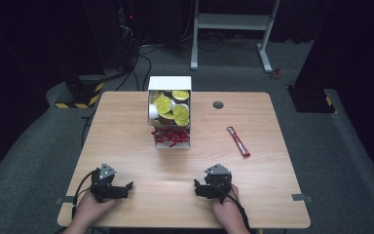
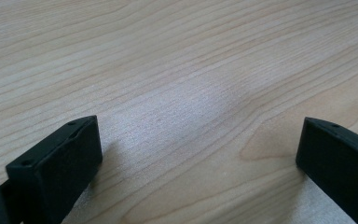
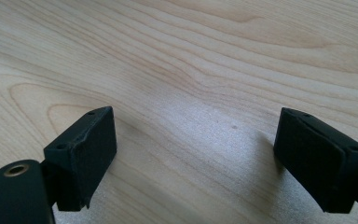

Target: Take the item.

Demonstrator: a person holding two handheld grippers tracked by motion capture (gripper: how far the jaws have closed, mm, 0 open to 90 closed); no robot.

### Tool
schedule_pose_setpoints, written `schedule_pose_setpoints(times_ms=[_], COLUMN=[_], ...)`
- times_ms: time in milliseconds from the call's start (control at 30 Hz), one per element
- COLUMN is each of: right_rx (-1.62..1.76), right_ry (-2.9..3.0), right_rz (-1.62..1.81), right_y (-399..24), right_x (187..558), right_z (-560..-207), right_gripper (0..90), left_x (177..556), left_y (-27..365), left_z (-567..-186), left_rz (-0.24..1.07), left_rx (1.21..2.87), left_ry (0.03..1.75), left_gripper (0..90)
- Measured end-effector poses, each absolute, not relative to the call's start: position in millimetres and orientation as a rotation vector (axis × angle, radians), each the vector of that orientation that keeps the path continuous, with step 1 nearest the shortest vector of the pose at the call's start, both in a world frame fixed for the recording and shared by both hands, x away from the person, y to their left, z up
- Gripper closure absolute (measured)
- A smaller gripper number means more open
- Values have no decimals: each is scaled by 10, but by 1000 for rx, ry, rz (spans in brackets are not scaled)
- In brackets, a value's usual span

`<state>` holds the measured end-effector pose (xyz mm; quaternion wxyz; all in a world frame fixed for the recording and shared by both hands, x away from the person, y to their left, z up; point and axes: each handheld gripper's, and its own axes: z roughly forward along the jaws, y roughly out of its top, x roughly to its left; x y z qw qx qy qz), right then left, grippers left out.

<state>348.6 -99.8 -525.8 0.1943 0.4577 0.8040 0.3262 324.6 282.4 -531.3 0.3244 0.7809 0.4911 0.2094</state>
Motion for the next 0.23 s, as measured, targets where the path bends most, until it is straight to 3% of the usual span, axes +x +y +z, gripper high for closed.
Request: schedule_pose_setpoints(times_ms=[233], right_rx=[1279], right_ry=[2264], right_rz=[928], right_y=[-1005], right_x=[3492], right_z=[-5258], right_gripper=[129], left_x=[3242], left_y=[2819], left_z=[-5315], left_rz=[550], left_rx=[2041], left_ry=[1294], left_gripper=[5])
